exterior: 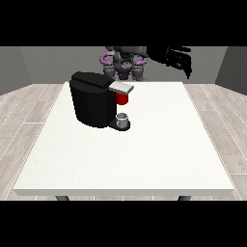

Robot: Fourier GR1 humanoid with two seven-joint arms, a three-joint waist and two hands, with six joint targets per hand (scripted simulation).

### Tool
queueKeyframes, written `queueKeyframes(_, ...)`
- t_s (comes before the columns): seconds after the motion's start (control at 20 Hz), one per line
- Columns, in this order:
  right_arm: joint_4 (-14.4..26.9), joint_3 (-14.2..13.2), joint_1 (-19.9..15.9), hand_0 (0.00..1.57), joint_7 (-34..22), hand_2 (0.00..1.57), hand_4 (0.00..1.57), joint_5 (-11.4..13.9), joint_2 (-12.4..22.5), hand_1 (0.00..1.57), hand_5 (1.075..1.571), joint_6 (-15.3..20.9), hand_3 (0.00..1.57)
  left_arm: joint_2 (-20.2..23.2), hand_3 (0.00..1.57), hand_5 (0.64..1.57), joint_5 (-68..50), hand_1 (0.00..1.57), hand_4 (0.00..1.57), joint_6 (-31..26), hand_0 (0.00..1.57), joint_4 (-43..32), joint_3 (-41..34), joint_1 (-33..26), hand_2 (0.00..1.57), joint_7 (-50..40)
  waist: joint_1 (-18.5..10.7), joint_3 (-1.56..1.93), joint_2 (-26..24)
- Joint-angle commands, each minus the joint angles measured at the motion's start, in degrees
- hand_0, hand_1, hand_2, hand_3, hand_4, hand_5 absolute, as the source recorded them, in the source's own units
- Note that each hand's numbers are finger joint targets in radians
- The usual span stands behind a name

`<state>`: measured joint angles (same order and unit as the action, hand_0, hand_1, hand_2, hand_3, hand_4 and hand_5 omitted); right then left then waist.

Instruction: Insert the coffee pod into the coffee machine and close the lid

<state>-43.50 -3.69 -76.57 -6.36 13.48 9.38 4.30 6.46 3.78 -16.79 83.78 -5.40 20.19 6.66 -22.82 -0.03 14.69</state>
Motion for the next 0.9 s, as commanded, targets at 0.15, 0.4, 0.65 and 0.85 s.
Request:
queueKeyframes(0.15,2.56,-3.09,-2.26,0.00,2.18,0.00,0.00,-2.30,1.35,0.00,1.571,-1.97,0.00,-0.11,0.00,1.571,-1.53,0.00,0.00,-0.42,0.00,1.27,-0.28,0.90,0.00,-0.98,-0.71,0.01,2.57)
queueKeyframes(0.4,2.81,-1.86,-4.11,0.00,1.29,0.00,0.10,-0.76,-2.04,0.00,1.571,1.38,0.00,1.45,0.00,1.571,-1.86,0.00,0.33,-0.96,0.00,-1.86,-2.01,2.11,0.00,1.70,-0.11,-0.02,3.80)
queueKeyframes(0.65,3.29,-2.27,-0.60,0.00,6.47,0.00,0.00,-2.03,-2.43,0.00,1.571,-1.02,0.00,0.52,0.00,1.571,-2.08,0.00,0.35,-0.72,0.00,0.09,-1.23,-0.78,0.00,0.82,0.62,0.01,1.80)
queueKeyframes(0.85,-0.05,0.31,3.82,0.00,12.80,0.00,0.17,-2.17,-8.97,0.00,1.571,-0.15,0.00,2.28,0.00,1.571,-2.47,0.00,0.33,-1.30,0.00,-2.10,-2.95,-1.47,0.00,0.86,4.19,0.01,-0.99)
